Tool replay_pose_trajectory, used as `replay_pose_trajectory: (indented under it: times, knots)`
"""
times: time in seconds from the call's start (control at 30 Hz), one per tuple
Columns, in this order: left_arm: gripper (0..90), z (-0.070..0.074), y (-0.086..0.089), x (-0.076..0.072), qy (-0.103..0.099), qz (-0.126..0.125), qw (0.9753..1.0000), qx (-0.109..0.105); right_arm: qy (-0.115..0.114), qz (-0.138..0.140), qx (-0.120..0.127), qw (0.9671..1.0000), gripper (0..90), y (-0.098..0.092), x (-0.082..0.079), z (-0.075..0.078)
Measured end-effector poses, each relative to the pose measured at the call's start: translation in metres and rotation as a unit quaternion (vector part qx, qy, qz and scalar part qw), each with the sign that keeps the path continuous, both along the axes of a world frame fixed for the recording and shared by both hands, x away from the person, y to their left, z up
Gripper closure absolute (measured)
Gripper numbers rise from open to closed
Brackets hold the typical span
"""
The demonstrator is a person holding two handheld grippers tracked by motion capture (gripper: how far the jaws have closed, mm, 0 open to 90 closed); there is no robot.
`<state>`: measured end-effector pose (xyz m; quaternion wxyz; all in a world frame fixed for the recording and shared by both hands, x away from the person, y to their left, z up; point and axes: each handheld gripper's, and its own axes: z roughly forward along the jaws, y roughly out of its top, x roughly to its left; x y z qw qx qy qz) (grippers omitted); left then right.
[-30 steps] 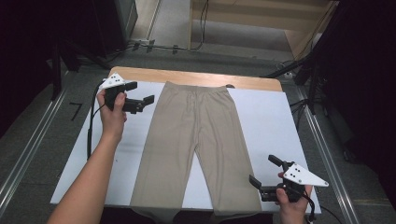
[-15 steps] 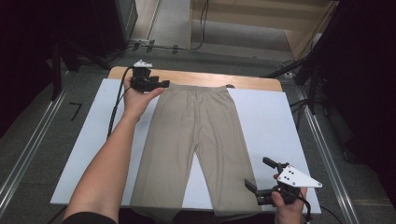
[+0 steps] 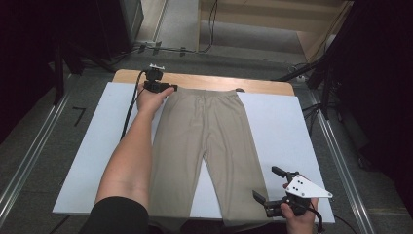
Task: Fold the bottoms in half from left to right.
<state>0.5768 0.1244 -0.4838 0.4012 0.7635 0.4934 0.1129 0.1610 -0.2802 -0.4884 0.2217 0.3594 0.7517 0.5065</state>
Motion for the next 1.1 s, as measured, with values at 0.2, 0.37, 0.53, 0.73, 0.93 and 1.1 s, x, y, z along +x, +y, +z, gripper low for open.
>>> replay_pose_trajectory:
  times: [0.2, 0.37, 0.53, 0.73, 0.93, 1.1]
  knots:
    - [54.3, -0.011, -0.011, 0.011, 0.003, -0.007, 0.9996, 0.027, 0.002, 0.004, -0.003, 1.0, 0.0, 0.003, 0.0, -0.001]
    - [53.6, -0.021, -0.007, 0.016, 0.007, 0.015, 0.9998, 0.009, 0.003, 0.005, -0.002, 1.0, 0.0, 0.002, 0.0, -0.002]
    - [58.6, -0.022, -0.014, 0.013, -0.018, -0.001, 0.9987, 0.047, 0.008, 0.008, 0.0, 0.9999, 0.0, 0.003, 0.001, -0.004]
    - [86.0, -0.017, -0.011, 0.012, 0.012, 0.005, 0.9996, 0.024, 0.013, 0.018, -0.001, 0.9998, 0.0, 0.01, 0.003, -0.006]
    - [87.2, 0.002, -0.012, 0.005, -0.006, -0.019, 0.9997, 0.013, 0.01, 0.028, 0.003, 0.9996, 0.0, 0.016, 0.001, -0.002]
    - [87.1, 0.023, -0.013, -0.003, -0.002, -0.029, 0.9996, -0.008, 0.014, 0.031, 0.016, 0.9993, 0.0, 0.023, -0.002, 0.004]
